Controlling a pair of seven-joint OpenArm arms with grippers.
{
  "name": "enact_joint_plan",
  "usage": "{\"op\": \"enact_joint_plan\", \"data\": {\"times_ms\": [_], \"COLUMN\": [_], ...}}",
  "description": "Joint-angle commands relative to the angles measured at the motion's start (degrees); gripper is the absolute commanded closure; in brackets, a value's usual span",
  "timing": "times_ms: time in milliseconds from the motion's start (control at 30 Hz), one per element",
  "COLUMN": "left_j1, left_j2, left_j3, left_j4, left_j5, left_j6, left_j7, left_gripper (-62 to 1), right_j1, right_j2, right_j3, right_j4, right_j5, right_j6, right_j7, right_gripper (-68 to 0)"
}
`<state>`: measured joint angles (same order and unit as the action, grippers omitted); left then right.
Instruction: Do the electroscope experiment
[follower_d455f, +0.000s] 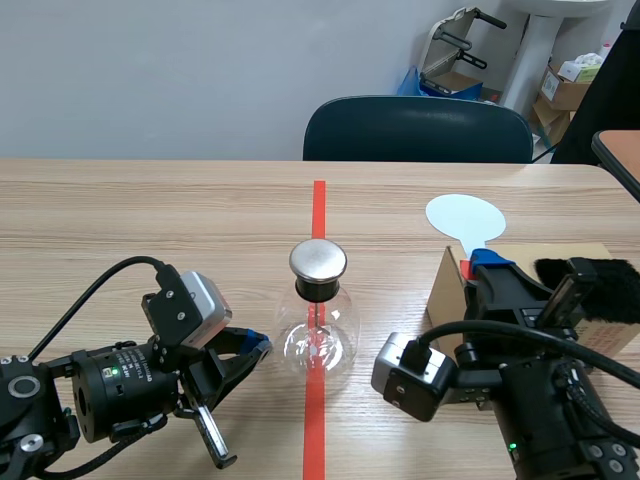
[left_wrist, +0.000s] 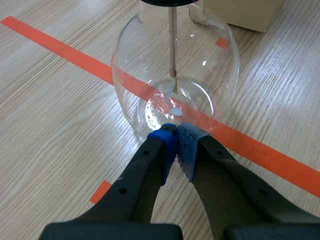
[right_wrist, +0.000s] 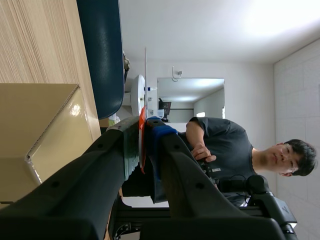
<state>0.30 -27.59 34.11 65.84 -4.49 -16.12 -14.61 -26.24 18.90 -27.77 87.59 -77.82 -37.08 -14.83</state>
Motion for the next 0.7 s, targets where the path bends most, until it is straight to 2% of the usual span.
{"op": "enact_joint_plan", "data": {"times_ms": [0,233,333,467,667], "left_j1": [-0.31,-0.31,-0.31,-0.31,-0.33], "left_j2": [0.79,0.74,0.76,0.76,0.72], "left_j3": [0.04,0.04,0.04,0.04,0.02], "left_j4": [0.74,0.74,0.74,0.74,0.74], "left_j5": [-0.33,1.18,1.18,1.18,1.95], "left_j6": [0.09,0.11,0.11,0.11,0.55], "left_j7": [-0.52,-0.5,-0.39,-0.33,-0.31], "left_gripper": [-1.5,-1.5,-1.5,-1.5,-1.5], "right_j1": [0.52,0.09,-1.51,-5.35,-11.23], "right_j2": [0.63,0.63,0.63,0.63,0.59], "right_j3": [0.48,0.5,1.73,5.42,12.68], "right_j4": [0.94,0.96,1.05,1.9,2.05], "right_j5": [0.02,0.04,0.02,0.0,1.18], "right_j6": [-0.61,-0.72,-2.8,-7.5,-7.78], "right_j7": [0.17,0.87,2.47,4.63,9.14], "right_gripper": [-1.7,-1.7,-1.7,-1.7,-1.7]}}
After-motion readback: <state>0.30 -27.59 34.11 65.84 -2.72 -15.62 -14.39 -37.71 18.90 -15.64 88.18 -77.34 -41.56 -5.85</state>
